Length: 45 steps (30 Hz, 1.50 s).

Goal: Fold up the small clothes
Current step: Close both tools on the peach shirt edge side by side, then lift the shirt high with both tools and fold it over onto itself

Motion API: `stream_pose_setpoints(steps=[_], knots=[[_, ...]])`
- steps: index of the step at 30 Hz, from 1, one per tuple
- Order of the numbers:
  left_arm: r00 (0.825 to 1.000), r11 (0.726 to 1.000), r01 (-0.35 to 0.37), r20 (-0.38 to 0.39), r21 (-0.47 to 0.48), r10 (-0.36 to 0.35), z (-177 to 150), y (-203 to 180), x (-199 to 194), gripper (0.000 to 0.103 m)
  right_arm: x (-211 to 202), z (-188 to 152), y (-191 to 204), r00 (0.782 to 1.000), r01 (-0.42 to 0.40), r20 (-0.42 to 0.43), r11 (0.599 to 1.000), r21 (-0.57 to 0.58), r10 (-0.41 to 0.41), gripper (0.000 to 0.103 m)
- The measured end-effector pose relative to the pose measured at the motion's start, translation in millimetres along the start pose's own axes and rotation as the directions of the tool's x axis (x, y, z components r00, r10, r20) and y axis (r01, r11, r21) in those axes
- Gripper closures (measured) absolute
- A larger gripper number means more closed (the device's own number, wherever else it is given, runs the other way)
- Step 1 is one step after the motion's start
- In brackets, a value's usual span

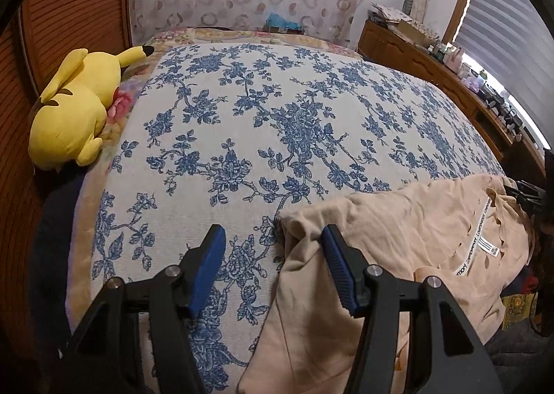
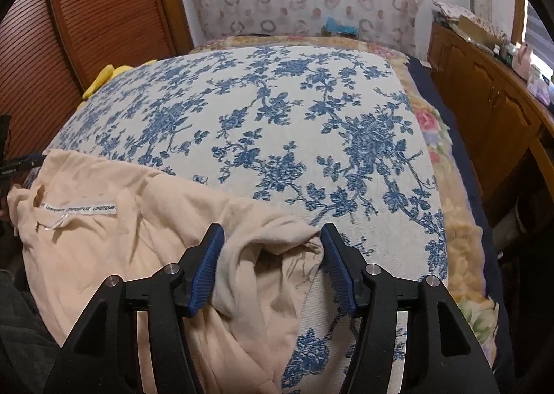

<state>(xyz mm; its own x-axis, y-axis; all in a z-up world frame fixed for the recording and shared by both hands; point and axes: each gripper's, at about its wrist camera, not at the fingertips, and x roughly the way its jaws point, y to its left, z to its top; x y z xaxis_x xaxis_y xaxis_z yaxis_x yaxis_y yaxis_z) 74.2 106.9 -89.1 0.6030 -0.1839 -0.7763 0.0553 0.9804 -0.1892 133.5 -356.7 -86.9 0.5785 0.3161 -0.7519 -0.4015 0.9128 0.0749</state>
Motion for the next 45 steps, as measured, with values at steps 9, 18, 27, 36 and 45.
stream_pose_setpoints(steps=[9, 18, 27, 36, 45], knots=[[1.0, 1.0, 0.003, 0.01, 0.001, -0.003, -1, -3, 1, 0.046, 1, -2, 7, 1.0, 0.013, 0.012, 1.0, -0.026, -0.013, 0.055], [0.993, 0.993, 0.118, -0.005, 0.017, -0.118, -3, -18, 1, 0.088, -6, -8, 13, 0.997, -0.065, 0.031, 0.998, -0.015, 0.066, 0.092], [0.97, 0.983, 0.176, 0.16, 0.045, -0.181, 2, -40, -67, 0.098, -57, -9, 30, 0.979, -0.047, 0.197, 0.999, -0.015, 0.049, 0.094], [0.878, 0.96, 0.24, 0.39, 0.146, -0.279, 27, -64, -192, 0.098, -177, 13, 51, 0.907, -0.067, 0.411, 0.995, -0.074, 0.091, 0.095], [0.791, 0.964, 0.161, 0.557, 0.21, -0.254, 72, -69, -284, 0.098, -283, 56, 61, 0.825, -0.021, 0.557, 0.991, -0.133, 0.092, 0.095]])
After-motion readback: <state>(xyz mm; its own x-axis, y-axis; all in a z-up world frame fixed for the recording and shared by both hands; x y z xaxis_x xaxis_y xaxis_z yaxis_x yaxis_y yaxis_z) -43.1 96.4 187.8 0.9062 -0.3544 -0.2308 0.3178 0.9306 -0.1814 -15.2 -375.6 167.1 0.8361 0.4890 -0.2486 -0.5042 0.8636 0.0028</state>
